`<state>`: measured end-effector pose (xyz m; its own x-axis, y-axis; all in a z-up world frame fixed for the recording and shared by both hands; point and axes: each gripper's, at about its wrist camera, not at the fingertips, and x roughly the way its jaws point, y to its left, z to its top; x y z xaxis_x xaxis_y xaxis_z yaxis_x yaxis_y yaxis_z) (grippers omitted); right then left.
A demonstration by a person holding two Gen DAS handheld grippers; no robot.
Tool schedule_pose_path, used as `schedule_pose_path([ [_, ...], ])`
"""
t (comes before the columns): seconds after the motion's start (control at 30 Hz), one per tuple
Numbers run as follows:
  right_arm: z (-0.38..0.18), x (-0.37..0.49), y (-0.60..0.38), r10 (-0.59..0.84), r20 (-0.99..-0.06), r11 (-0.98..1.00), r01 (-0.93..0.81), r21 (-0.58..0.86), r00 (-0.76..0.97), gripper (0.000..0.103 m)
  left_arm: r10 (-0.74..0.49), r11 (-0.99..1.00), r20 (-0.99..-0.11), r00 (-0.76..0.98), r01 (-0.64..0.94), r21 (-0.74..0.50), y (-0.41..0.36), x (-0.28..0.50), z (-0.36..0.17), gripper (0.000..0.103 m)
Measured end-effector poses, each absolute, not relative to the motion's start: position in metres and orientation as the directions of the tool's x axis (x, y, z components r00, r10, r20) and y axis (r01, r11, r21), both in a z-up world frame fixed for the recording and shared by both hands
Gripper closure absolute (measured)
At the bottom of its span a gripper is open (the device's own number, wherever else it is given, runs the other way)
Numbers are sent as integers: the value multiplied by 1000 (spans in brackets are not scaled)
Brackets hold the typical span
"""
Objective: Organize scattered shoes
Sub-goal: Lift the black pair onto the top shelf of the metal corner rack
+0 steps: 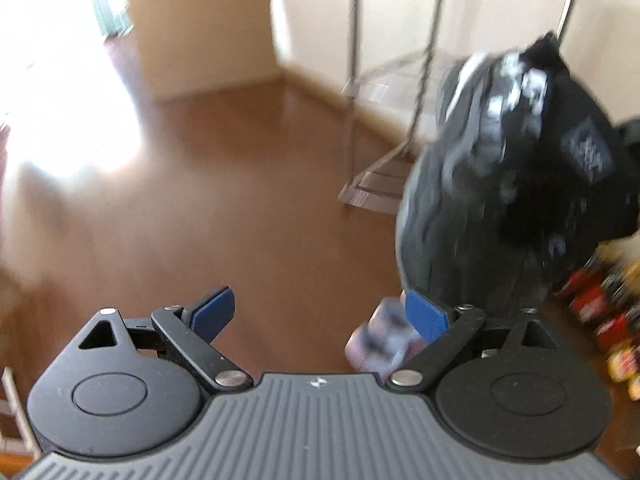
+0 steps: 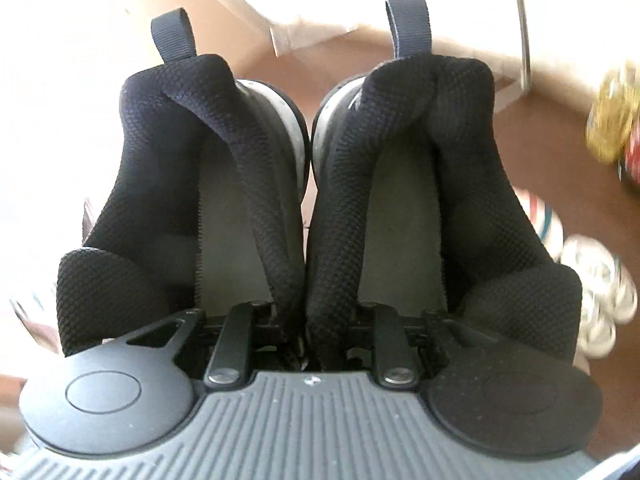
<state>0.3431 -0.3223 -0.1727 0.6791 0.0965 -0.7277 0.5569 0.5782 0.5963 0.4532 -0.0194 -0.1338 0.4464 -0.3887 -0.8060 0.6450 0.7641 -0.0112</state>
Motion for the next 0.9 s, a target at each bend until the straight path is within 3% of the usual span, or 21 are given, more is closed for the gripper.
schedule_pose_path([
  [0.13, -63, 382, -390, -30, -650, 609, 530, 591, 759, 85, -502, 681, -752, 427, 731, -40, -78, 513, -92, 9],
  [0.27, 34, 439, -444, -141, -638, 665, 549, 506, 757, 84, -593, 584, -710, 380, 810, -53, -137, 571, -52, 9],
  [0.43, 141, 547, -509, -196, -760, 715, 621, 322, 620, 84, -658, 468, -695, 291, 880, -75, -183, 630, -24, 9],
  [0.6, 172, 643, -561, -180, -880, 720, 668, 186, 439, 84, -691, 412, -682, 240, 906, -98, -226, 681, -19, 9],
  [0.83, 123, 748, -597, -171, -964, 754, 657, 6, 205, 84, -664, 397, -718, 208, 912, -103, -231, 694, -43, 9],
  [0.9, 120, 756, -599, -167, -969, 755, 656, -6, 183, 77, -655, 396, -724, 217, 914, -85, -235, 696, -42, 9],
])
